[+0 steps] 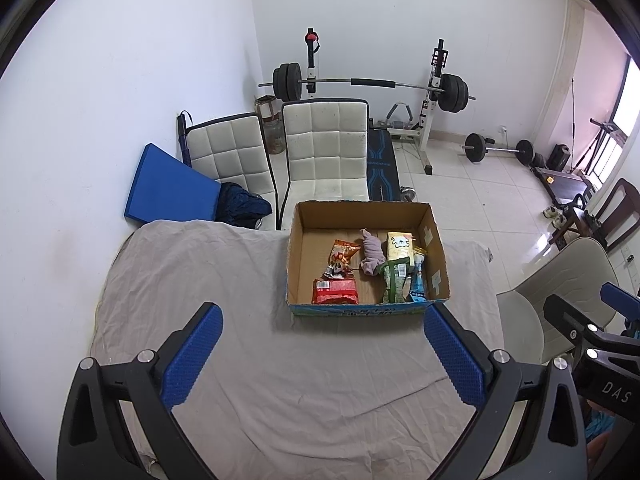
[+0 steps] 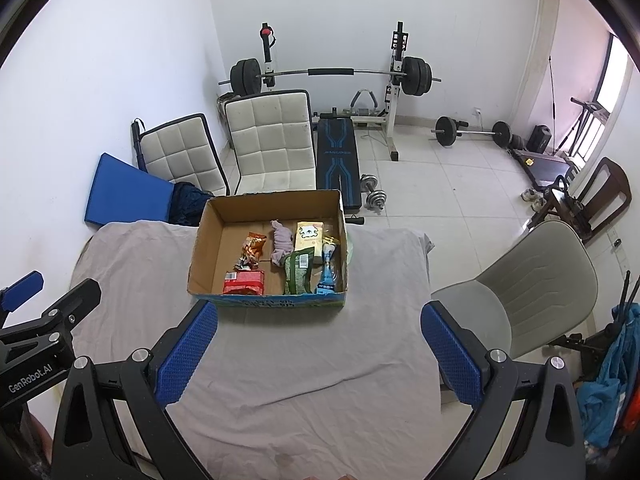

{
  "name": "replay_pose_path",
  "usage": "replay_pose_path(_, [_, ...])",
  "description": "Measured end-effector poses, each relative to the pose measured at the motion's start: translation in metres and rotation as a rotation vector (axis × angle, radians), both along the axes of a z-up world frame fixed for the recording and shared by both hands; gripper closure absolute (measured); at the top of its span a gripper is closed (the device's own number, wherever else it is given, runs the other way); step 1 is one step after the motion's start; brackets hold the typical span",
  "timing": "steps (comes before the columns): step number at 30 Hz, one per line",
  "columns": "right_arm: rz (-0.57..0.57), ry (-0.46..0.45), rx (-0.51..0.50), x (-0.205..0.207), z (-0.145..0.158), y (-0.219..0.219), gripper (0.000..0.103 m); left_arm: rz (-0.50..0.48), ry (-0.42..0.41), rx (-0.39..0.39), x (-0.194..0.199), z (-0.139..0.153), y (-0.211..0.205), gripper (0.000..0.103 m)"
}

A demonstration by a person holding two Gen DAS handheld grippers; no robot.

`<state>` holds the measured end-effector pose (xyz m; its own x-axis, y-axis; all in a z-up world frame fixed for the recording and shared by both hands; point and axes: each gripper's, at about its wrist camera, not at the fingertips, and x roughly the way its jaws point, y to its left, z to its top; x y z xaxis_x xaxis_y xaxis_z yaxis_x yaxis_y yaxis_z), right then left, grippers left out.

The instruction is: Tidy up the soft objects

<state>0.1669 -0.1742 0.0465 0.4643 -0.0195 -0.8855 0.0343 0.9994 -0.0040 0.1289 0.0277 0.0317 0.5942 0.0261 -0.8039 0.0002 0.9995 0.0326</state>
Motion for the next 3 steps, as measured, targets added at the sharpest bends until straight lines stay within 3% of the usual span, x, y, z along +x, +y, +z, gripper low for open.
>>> replay_pose_path(3, [-0.001,-0.003,0.004,-0.0023,-0.0013,-0.0017,0.000,0.000,-0.007,0.001,-0.0014,0.0012,0.0001,0.000])
